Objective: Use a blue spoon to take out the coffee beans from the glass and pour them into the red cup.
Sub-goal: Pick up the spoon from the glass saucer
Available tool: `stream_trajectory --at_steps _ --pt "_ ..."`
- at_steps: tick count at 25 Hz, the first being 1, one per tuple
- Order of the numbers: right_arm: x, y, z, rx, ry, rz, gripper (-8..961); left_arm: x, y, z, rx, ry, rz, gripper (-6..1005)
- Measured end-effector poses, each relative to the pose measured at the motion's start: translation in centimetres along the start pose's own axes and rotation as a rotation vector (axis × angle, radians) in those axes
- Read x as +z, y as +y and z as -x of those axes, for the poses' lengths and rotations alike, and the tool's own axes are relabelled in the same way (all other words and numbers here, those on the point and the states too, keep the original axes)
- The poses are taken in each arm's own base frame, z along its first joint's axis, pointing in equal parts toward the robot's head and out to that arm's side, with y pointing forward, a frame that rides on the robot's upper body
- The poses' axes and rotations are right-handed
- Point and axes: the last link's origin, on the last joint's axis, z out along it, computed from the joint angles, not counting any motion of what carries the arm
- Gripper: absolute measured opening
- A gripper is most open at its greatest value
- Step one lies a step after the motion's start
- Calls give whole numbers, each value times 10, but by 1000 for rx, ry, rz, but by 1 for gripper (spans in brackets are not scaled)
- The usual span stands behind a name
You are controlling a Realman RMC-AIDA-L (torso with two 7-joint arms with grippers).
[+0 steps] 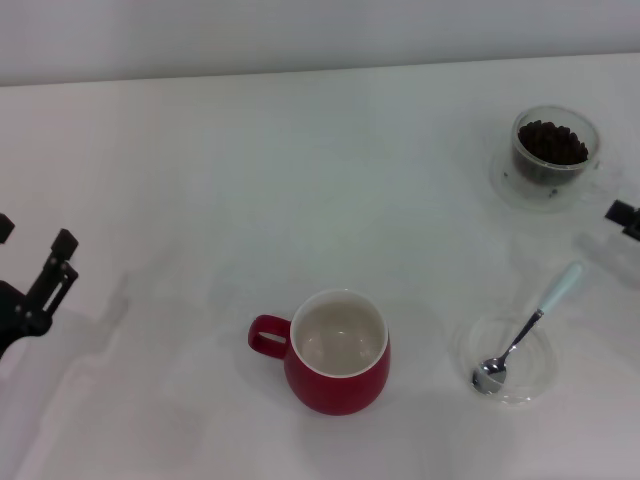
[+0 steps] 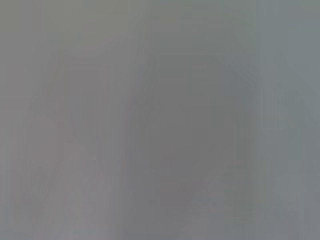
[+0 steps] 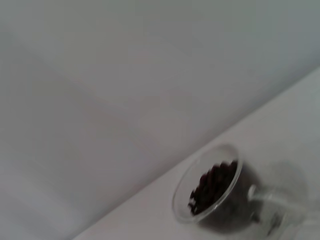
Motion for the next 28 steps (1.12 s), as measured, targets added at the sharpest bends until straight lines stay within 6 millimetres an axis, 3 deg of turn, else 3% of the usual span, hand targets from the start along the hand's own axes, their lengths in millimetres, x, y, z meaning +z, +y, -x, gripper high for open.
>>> stream_trajectory --at_steps 7,28 --pt "17 10 -11 31 112 41 757 4 -4 -8 9 47 -11 727" --pt "16 15 -36 61 174 67 752 18 -5 -10 18 52 10 728"
